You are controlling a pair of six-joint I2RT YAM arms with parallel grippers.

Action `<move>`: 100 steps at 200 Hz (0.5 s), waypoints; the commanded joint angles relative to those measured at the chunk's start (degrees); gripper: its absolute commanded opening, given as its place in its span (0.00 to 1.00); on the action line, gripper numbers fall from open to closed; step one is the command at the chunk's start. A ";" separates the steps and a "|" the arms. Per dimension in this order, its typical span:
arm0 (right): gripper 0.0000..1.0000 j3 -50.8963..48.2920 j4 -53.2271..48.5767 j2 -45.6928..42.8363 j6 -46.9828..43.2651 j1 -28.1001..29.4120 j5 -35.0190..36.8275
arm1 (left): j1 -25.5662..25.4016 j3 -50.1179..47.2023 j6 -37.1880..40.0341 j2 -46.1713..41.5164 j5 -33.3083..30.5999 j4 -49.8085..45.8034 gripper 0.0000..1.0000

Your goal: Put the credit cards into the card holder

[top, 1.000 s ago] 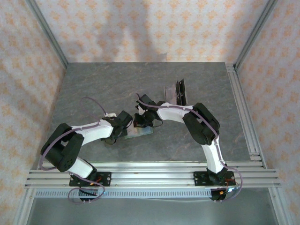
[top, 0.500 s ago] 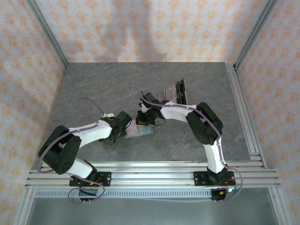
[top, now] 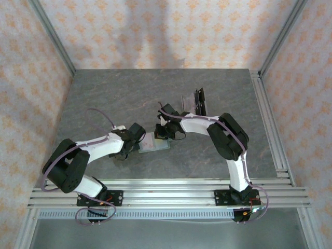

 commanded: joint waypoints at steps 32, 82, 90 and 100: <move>0.00 -4.18 -2.96 -3.66 0.11 -0.38 3.06 | 1.39 1.38 1.09 -0.50 -4.48 -2.87 1.00; 0.00 -2.02 -4.55 -6.42 -0.48 0.36 1.81 | 1.34 0.99 2.41 0.73 -2.20 -0.79 1.00; 0.00 -1.73 -4.80 -6.65 -0.53 0.62 1.81 | 1.31 0.93 2.48 0.89 -1.81 -0.35 1.00; 0.00 -1.47 -4.95 -6.84 -0.66 0.97 1.72 | 1.35 0.77 2.56 1.07 -1.45 0.09 1.00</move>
